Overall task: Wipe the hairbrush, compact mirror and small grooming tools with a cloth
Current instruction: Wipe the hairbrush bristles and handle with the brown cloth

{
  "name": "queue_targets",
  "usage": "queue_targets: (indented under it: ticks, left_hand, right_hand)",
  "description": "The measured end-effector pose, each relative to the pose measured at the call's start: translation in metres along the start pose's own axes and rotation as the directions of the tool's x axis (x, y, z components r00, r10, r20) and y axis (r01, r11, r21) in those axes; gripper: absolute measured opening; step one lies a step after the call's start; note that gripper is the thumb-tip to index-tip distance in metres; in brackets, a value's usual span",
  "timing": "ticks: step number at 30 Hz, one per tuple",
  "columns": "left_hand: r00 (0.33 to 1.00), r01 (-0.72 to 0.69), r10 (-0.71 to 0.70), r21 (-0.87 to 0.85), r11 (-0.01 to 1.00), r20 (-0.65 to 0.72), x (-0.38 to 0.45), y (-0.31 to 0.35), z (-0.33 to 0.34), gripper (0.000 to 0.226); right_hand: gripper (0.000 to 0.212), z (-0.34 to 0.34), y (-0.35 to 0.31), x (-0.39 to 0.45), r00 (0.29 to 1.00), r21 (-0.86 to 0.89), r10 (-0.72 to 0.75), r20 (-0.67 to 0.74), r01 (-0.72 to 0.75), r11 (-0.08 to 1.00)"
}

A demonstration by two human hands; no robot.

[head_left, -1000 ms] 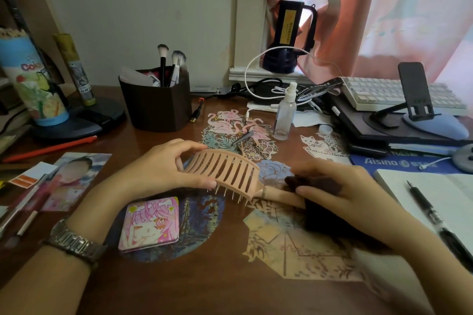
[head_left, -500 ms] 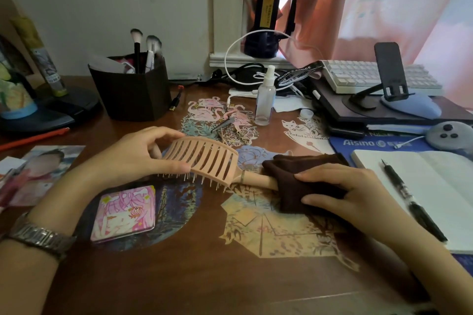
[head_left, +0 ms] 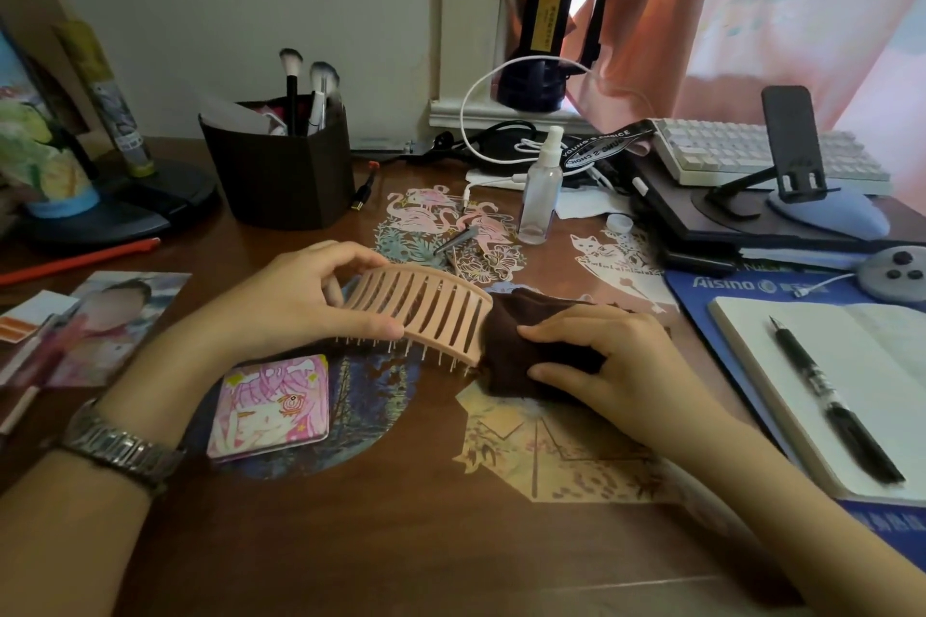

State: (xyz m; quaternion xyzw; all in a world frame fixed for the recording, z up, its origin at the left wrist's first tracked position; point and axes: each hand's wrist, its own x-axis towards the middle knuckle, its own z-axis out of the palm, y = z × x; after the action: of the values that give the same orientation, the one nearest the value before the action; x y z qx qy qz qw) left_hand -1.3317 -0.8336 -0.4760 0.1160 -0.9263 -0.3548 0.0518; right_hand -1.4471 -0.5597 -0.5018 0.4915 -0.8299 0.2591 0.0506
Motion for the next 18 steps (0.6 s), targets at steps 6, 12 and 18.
queue_targets:
  ticks: [6,12,18]
  left_hand:
    - [1.000,-0.015,0.014,0.004,1.000,0.007,0.001,-0.003,-0.001,0.082]
    - [0.999,-0.023,0.022,0.027,0.999,0.023,0.003,-0.005,0.000,0.081]
    - [0.999,-0.050,0.049,0.064,0.997,0.014,0.004,-0.006,0.004,0.068]
  right_hand:
    - [0.041,0.004,-0.006,0.009,1.000,0.014,-0.016,0.024,0.015,1.000]
    - [0.039,0.003,-0.002,0.006,0.999,0.032,-0.030,0.022,0.029,0.999]
    - [0.036,-0.004,0.011,-0.007,1.000,0.018,-0.026,-0.008,0.026,1.000]
